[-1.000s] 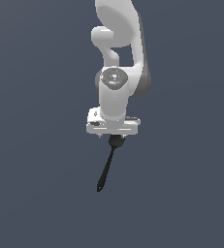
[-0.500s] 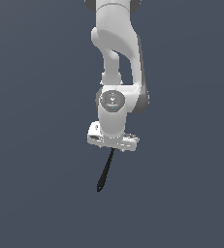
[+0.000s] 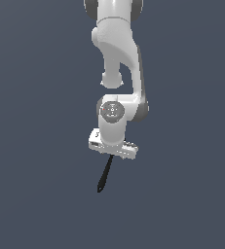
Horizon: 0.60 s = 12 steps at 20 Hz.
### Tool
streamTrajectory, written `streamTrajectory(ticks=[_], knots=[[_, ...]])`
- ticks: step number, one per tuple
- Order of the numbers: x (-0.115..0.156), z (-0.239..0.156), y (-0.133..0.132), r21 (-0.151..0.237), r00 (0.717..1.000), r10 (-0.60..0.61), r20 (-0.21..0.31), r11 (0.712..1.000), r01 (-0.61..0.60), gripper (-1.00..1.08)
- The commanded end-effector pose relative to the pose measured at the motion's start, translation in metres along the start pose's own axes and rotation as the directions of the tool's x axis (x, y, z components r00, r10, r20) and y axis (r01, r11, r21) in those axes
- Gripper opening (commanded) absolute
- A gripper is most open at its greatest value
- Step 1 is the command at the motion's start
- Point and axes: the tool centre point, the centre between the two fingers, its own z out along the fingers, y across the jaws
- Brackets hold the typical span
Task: Pick up the object and move it to a goal position.
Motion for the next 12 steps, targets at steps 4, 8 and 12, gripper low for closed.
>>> streamTrajectory(ticks=[4, 8, 12], knots=[[0.0, 0.003, 0.0, 0.0, 1.0, 0.0, 0.0, 1.0, 0.0, 1.0], [0.0, 0.018, 0.0, 0.0, 1.0, 0.001, -0.001, 1.0, -0.001, 1.0], [-0.001, 0.039, 0.0, 0.0, 1.0, 0.003, -0.001, 1.0, -0.003, 1.0]])
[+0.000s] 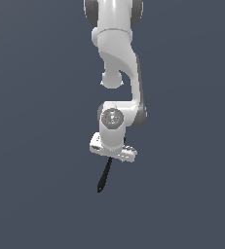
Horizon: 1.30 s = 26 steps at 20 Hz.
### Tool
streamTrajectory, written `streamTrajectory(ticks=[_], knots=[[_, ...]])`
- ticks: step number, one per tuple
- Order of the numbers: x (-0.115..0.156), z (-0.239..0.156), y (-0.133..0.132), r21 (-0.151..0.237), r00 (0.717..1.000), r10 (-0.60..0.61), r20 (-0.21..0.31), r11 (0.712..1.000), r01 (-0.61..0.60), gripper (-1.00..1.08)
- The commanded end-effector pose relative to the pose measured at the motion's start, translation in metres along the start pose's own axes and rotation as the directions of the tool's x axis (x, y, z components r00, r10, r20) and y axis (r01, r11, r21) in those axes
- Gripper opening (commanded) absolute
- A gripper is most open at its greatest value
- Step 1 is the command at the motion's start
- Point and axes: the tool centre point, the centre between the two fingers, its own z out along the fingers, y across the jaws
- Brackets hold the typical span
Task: Pick up the object and move it to a goal position.
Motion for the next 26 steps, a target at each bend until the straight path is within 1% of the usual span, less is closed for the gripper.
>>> streamTrajectory(ticks=[1, 7, 8, 20, 26], knots=[[0.0, 0.012, 0.0, 0.0, 1.0, 0.001, 0.0, 1.0, -0.001, 1.0], [0.001, 0.02, 0.0, 0.0, 1.0, 0.001, 0.0, 1.0, -0.001, 1.0], [0.001, 0.02, 0.0, 0.0, 1.0, 0.001, 0.0, 1.0, -0.001, -1.0], [0.002, 0.019, 0.001, 0.0, 1.0, 0.003, 0.0, 1.0, -0.003, -1.0], [0.01, -0.002, 0.014, 0.0, 1.0, 0.003, 0.0, 1.0, -0.003, -1.0]])
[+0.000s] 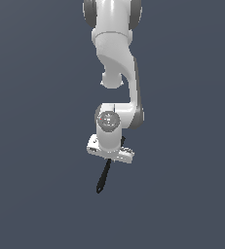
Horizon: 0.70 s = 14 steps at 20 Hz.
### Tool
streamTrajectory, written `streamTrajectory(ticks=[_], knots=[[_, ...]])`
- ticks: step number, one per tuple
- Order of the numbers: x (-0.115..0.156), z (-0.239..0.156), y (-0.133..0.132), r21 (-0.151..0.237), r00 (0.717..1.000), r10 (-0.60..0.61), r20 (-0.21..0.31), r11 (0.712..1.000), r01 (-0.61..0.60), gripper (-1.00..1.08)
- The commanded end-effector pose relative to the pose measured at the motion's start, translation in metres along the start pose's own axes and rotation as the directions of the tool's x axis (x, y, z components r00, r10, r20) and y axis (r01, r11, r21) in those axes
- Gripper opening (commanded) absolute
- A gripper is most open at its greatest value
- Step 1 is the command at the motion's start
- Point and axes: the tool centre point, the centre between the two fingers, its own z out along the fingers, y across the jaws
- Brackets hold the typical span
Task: Pick up the object and move it to a goal position.
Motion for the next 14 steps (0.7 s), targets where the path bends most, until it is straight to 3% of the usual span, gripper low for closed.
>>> streamTrajectory(ticks=[1, 14], knots=[[0.006, -0.014, 0.008, 0.001, 1.0, 0.001, -0.003, 1.0, -0.001, -1.0], [0.051, -0.122, 0.07, 0.001, 1.0, 0.001, -0.003, 1.0, -0.001, -1.0]])
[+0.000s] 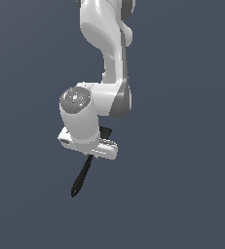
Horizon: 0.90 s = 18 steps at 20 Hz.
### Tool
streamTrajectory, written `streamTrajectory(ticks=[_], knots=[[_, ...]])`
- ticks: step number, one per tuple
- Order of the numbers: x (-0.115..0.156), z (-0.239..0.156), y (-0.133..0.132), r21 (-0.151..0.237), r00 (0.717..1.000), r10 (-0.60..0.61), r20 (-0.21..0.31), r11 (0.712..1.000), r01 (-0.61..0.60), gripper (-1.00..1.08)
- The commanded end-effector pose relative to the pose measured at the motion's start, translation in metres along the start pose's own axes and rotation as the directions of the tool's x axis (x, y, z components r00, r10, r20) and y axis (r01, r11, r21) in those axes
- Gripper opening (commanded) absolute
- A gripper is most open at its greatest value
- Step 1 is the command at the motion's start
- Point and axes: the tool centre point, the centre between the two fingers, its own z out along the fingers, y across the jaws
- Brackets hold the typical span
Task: Pick up the object and move it to a goal position.
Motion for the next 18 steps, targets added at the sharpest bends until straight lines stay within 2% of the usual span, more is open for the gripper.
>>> streamTrajectory(ticks=[1, 9, 18], knots=[[0.01, -0.024, 0.013, 0.0, 1.0, 0.0, -0.001, 1.0, 0.0, -1.0], [0.039, -0.088, 0.05, 0.0, 1.0, -0.001, -0.002, 1.0, 0.001, -1.0], [0.061, -0.133, 0.075, 0.0, 1.0, -0.001, -0.002, 1.0, 0.001, -1.0]])
